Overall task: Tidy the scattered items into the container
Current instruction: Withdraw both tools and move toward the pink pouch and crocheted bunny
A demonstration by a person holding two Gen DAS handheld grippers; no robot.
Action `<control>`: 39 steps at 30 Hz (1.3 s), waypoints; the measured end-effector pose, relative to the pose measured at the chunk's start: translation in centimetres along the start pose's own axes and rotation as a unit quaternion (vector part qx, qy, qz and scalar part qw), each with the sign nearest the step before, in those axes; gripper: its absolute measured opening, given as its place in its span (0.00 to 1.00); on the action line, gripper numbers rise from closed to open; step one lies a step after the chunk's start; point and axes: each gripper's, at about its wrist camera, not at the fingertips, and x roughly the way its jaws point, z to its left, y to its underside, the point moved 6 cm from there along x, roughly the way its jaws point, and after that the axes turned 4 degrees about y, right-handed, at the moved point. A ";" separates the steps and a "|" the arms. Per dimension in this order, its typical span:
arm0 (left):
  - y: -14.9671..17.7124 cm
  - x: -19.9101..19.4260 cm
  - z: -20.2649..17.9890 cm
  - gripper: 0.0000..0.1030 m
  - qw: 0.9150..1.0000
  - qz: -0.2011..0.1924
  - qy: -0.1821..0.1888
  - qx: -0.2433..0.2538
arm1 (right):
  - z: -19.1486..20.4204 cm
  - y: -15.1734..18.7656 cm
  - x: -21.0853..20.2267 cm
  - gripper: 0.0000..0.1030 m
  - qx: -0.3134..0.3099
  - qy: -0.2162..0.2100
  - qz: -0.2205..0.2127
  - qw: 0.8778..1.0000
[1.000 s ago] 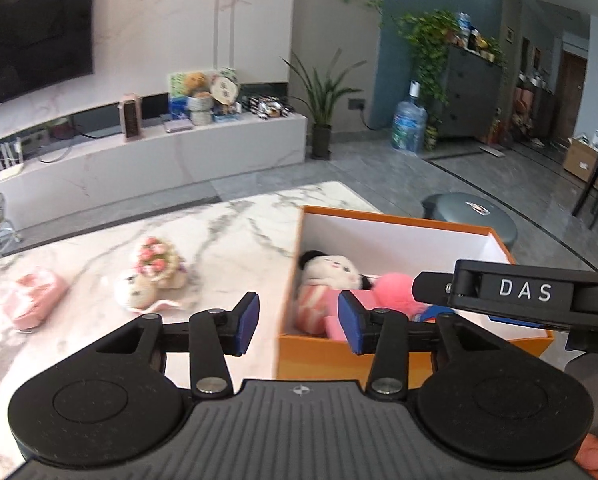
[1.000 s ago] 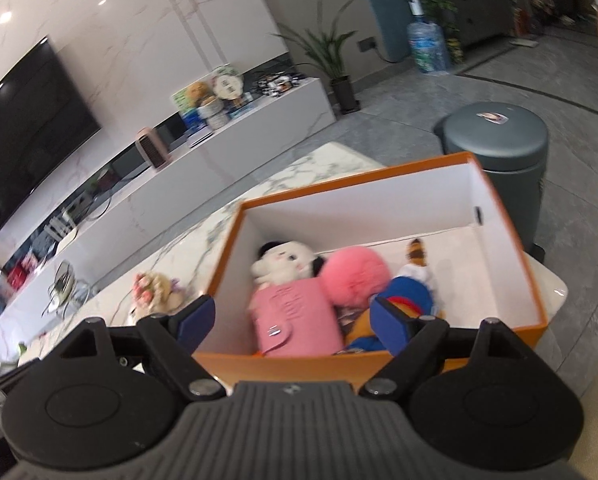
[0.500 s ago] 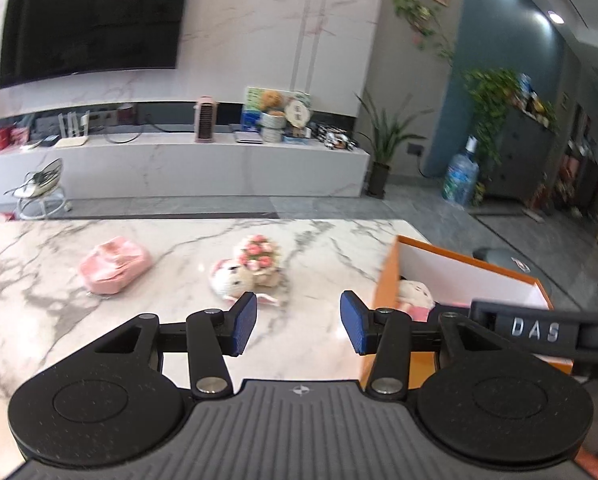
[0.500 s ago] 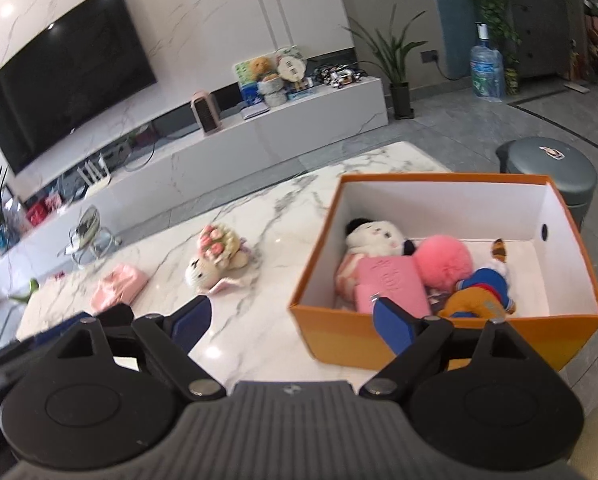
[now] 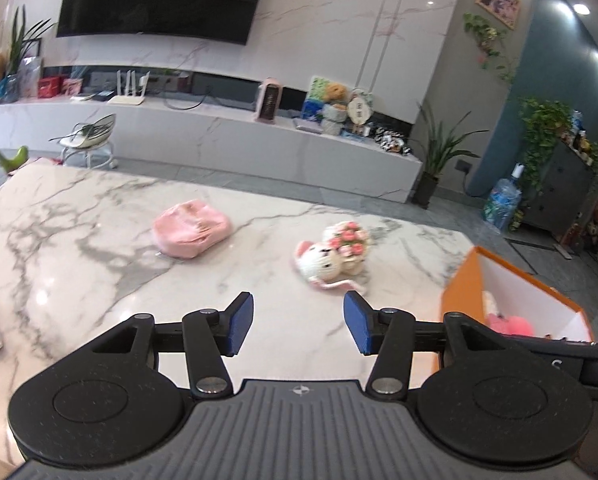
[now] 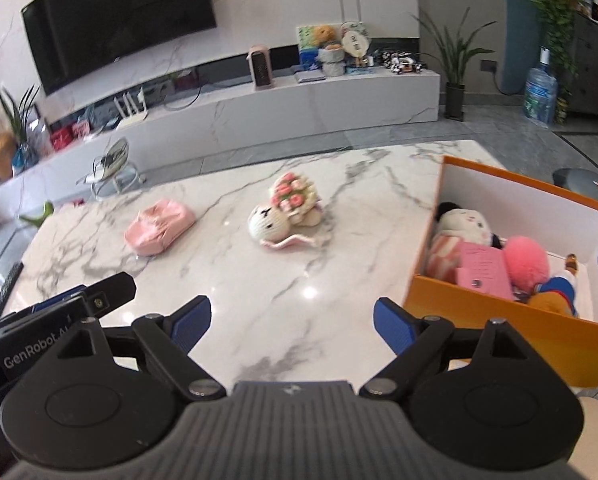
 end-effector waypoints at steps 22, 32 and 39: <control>1.1 7.6 6.5 0.62 0.996 0.062 -0.065 -0.013 | 1.6 -1.4 11.0 0.88 -0.034 0.042 0.033 0.998; 0.9 12.3 7.1 0.62 0.994 0.077 -0.075 0.009 | 0.9 -2.2 17.1 0.88 -0.033 0.051 0.046 0.997; -0.6 14.4 8.6 0.75 0.992 0.043 -0.112 0.032 | 1.3 -3.3 20.0 0.91 -0.039 0.054 0.025 0.997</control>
